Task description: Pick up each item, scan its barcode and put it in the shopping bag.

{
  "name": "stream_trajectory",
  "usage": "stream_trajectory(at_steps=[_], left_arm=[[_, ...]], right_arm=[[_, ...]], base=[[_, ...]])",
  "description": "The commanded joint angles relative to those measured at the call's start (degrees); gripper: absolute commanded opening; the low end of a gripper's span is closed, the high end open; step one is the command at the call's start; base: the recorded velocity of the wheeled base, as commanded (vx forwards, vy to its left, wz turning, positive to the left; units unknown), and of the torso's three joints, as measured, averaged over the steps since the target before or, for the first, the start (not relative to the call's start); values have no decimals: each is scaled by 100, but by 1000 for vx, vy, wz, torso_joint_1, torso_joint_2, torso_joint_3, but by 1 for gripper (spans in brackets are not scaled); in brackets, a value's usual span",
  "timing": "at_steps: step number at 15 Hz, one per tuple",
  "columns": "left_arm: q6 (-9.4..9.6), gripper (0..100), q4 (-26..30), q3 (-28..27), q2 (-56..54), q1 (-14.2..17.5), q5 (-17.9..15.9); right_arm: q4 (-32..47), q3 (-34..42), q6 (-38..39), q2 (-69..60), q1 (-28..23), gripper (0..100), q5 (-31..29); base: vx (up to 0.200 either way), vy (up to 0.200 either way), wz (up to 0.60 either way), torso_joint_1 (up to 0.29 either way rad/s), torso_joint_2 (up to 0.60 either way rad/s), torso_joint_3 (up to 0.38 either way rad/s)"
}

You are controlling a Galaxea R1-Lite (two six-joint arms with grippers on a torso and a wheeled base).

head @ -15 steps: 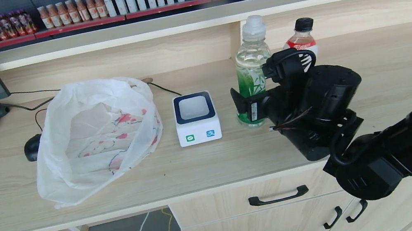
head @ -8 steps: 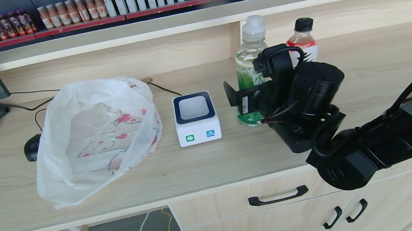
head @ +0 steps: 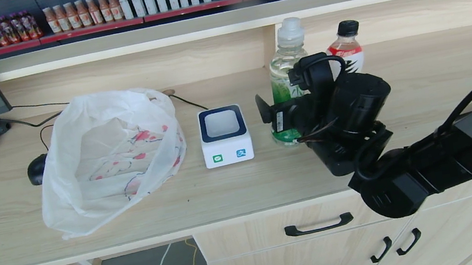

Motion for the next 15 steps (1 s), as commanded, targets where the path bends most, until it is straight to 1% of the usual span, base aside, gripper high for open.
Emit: stream_trajectory(at_steps=[1, 10, 15], left_arm=[[2, 100, -2, 0, -2, -1, 1], [2, 100, -2, 0, -2, -1, 1], [2, 100, -2, 0, -2, -1, 1]], right_arm=[[-2, -47, -4, -6, 3, 100, -3], [34, -398, -4, 82, -14, 100, 67], [157, -539, -13, 82, -137, 100, 93]], base=[[0, 0, 0, 0, 0, 0], [0, 0, 0, 0, 0, 0], [0, 0, 0, 0, 0, 0]])
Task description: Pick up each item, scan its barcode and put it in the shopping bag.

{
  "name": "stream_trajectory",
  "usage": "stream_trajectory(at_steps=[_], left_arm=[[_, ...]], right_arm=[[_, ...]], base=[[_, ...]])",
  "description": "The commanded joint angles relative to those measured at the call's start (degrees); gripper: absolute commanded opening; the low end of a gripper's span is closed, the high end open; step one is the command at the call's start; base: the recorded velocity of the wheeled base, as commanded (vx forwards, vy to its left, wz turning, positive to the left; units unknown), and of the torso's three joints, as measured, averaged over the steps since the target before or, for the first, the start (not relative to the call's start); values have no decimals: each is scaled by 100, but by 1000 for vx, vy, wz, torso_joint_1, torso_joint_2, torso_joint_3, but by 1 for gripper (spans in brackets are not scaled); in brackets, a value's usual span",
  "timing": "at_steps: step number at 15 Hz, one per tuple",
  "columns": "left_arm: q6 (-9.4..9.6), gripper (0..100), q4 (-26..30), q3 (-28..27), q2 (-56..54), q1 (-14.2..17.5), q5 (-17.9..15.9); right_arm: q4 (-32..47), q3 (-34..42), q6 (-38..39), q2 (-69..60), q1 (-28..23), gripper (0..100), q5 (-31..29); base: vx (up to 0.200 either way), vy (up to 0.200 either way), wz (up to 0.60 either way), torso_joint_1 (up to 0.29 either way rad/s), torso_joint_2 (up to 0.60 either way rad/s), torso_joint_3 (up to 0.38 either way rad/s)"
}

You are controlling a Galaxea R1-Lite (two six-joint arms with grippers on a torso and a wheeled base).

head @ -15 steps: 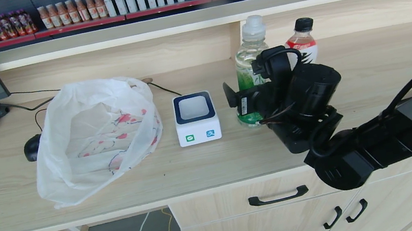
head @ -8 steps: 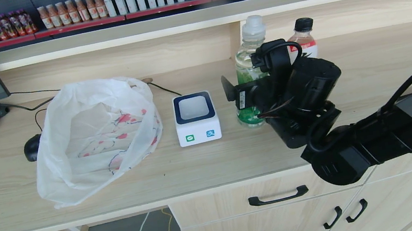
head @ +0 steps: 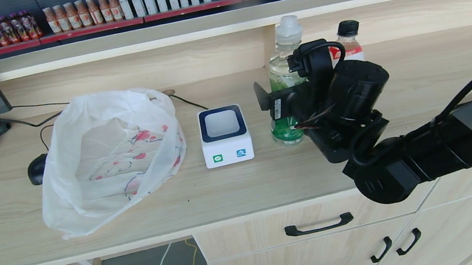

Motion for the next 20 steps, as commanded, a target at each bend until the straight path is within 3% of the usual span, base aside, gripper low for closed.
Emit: stream_trajectory(at_steps=[1, 6, 7, 20], left_arm=[[2, 100, -2, 0, -2, -1, 1], [2, 100, -2, 0, -2, -1, 1], [2, 100, -2, 0, -2, -1, 1], [2, 100, -2, 0, -2, -1, 1]], right_arm=[[-16, -12, -3, -6, -24, 100, -1], [-24, 6, -12, -15, -6, 100, -9], [-42, 14, -3, -15, -6, 0, -9], [-112, 23, -3, -226, 3, 0, -1]], base=[[0, 0, 0, 0, 0, 0], [0, 0, 0, 0, 0, 0], [0, 0, 0, 0, 0, 0], [0, 0, 0, 0, 0, 0]])
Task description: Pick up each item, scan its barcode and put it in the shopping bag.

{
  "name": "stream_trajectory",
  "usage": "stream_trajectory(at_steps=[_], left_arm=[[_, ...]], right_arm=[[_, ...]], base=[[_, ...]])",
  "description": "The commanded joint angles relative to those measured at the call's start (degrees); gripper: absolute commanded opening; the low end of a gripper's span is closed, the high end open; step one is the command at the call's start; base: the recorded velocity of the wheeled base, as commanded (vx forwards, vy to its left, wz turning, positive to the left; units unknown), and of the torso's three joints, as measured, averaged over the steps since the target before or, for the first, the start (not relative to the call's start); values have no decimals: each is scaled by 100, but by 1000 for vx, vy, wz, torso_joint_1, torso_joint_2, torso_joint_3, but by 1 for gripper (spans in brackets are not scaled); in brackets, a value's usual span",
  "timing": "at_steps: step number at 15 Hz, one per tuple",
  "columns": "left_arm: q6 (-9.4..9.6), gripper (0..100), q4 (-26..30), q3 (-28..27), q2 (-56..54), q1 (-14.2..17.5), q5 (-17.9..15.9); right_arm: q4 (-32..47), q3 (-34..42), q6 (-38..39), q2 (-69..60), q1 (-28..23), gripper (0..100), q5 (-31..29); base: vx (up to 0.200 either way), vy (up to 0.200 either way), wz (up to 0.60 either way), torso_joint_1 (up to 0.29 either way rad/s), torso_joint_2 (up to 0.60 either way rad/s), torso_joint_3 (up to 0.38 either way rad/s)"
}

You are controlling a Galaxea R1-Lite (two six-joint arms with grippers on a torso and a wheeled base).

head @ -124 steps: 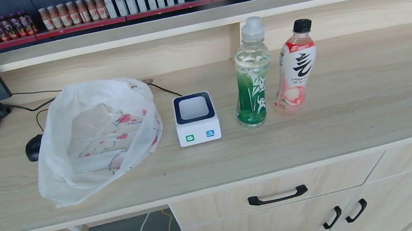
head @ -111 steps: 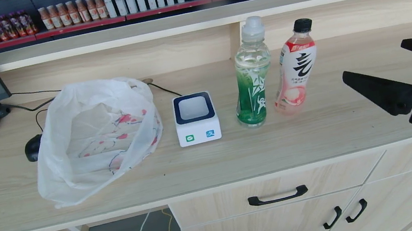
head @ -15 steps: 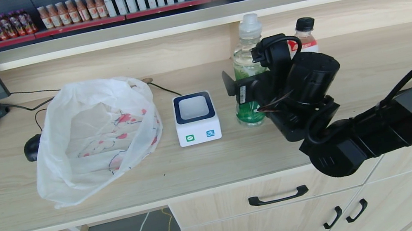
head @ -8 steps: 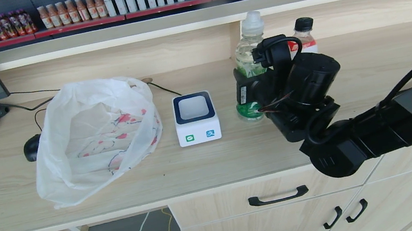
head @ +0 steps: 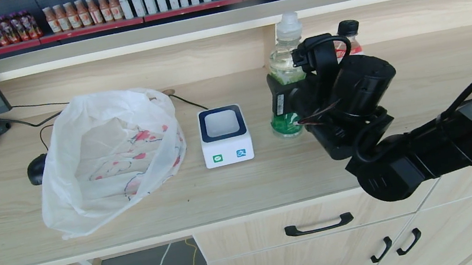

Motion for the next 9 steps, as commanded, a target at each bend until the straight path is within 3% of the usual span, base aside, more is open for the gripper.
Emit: stream_trajectory(at_steps=[1, 7, 9], left_arm=[[0, 100, 6, 0, -2, 4, 1], [0, 100, -2, 0, -2, 4, 1], [0, 100, -2, 0, -2, 4, 1]], right_arm=[[-28, -5, -2, -149, 7, 0, -6], [16, 30, -81, -773, 166, 0, 91], [-28, 408, -63, -1090, 227, 0, 73]], base=[[0, 0, 0, 0, 0, 0], [0, 0, 0, 0, 0, 0], [0, 0, 0, 0, 0, 0]])
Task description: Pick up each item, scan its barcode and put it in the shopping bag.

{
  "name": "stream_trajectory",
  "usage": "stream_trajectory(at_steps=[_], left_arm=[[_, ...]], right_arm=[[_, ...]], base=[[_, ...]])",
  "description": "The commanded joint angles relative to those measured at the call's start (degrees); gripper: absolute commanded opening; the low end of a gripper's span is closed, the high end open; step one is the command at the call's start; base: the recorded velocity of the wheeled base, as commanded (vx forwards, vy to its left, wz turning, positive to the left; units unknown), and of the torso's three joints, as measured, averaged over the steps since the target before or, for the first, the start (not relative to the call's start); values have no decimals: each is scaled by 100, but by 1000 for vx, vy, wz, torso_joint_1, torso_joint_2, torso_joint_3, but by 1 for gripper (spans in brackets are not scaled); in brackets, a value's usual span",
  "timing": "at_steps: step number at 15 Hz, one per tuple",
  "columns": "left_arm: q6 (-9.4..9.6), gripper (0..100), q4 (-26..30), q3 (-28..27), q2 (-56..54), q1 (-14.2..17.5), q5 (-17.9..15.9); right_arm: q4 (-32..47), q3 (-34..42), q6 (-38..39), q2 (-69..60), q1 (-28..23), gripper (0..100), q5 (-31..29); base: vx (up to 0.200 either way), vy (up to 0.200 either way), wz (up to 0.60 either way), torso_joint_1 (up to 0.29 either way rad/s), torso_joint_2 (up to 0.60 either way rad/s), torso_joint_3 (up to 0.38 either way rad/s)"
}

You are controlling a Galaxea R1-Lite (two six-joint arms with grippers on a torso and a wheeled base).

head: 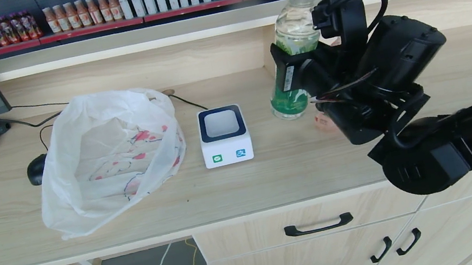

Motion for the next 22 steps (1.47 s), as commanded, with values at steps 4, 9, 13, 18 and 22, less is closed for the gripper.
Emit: stream_trajectory(at_steps=[4, 9, 13, 18, 22], left_arm=[[0, 100, 9, 0, -2, 2, 1], [0, 100, 0, 0, -2, 2, 1], [0, 100, 0, 0, -2, 2, 1], [0, 100, 0, 0, -2, 2, 1], [0, 100, 0, 0, -2, 2, 1]], right_arm=[[-22, 1147, -281, -1394, 474, 0, -62], [-31, 3002, -501, -2668, 1107, 0, -194], [-22, 4092, -316, -3336, 1326, 0, -414], [-4, 4215, 466, -3345, 1309, 0, -387], [13, 4680, 976, -3187, 1177, 0, 711]], base=[[0, 0, 0, 0, 0, 0], [0, 0, 0, 0, 0, 0], [0, 0, 0, 0, 0, 0], [0, 0, 0, 0, 0, 0], [0, 0, 0, 0, 0, 0]])
